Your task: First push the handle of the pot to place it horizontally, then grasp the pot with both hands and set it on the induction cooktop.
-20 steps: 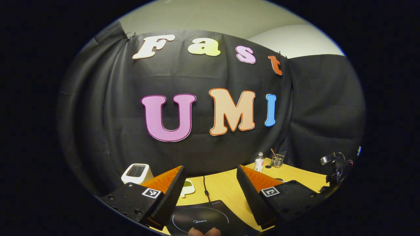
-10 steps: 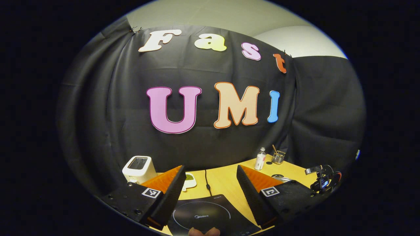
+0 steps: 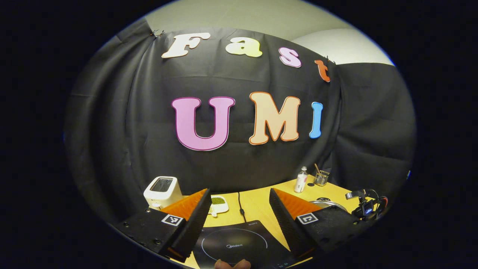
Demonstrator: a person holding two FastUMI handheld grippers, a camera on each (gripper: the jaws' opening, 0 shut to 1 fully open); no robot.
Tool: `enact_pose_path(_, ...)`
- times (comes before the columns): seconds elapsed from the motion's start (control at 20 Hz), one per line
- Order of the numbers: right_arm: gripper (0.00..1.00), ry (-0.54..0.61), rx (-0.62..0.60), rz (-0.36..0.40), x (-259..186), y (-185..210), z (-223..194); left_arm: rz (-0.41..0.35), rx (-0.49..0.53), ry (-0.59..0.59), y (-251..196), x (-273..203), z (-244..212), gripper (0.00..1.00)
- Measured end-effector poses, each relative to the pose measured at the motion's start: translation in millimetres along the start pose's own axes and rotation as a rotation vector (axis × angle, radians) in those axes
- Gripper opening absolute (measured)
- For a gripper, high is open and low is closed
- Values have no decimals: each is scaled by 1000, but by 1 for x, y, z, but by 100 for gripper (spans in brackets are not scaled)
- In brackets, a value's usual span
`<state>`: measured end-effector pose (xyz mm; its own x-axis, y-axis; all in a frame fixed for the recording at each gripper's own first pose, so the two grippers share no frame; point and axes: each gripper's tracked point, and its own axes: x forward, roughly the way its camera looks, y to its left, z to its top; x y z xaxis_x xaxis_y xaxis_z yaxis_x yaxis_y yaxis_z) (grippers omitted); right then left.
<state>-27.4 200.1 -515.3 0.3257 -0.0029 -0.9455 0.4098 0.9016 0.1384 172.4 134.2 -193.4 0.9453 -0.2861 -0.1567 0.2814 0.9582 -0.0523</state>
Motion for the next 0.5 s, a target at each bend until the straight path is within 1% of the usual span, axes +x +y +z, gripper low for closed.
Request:
enact_pose_path(0.05,2,3,9,6,2,4,2,2,-1,0,1,0,0,94)
enact_pose_path(0.1,0,7,20,12,3,9,1,5,0,1,3,0,-1,95)
enact_pose_path(0.3,0,14,65,38,9,27,7,14,-3,9,7,-4,-4,95)
enact_pose_path(0.35,2,18,77,44,11,31,10,16,-4,9,8,-5,-4,95)
enact_pose_path(0.5,2,23,127,55,16,42,15,25,-7,12,10,-7,-6,94)
